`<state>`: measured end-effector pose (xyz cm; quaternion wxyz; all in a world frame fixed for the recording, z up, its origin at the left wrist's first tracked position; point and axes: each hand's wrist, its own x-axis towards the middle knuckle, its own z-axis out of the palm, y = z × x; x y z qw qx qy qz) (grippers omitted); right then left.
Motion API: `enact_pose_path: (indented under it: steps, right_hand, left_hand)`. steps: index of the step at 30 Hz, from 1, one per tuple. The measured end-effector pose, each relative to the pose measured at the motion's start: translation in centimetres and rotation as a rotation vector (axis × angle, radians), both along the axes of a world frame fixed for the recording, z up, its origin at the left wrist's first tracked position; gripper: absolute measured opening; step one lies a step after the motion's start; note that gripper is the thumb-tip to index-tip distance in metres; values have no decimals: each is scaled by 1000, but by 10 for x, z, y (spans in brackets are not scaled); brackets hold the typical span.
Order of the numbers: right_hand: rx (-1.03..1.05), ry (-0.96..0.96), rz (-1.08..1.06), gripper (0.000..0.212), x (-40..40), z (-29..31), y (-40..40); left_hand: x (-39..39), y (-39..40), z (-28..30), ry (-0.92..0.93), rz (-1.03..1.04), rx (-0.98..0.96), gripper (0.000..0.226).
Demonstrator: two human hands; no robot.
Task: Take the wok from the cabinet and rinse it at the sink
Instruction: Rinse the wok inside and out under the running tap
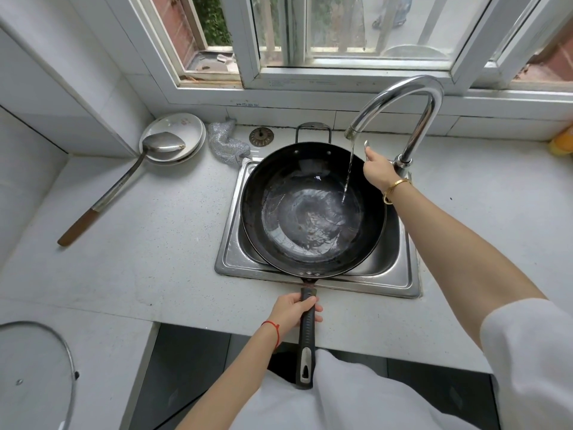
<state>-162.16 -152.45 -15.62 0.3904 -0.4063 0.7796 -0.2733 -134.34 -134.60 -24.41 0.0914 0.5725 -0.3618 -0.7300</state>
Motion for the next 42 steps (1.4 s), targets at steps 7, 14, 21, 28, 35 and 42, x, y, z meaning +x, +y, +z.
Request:
enact_pose_path:
  steps: [7,14,21,28,35,42]
  right_hand:
    - [20,15,-2,66,-2,-4,-3]
    - [12,18,2,66,0,-5,-6]
    - [-74,20,-52,66,2,-9,5]
    - [-104,65,-310,34,30,-14,72]
    - [239,148,-35,31,92,-47,165]
    - [506,-115,262,26,162,-41,223]
  left_hand:
    - [1,0,-2,8,-4,3,23]
    - [0,-1,-2,7,-5,9,20]
    - [0,-1,-2,12,-10,17,16]
    - [1,-1,0,-3,-26,1,17]
    - [0,-3,2,2,-36,28,24]
    - [-1,-7,5,-38,-28,73,29]
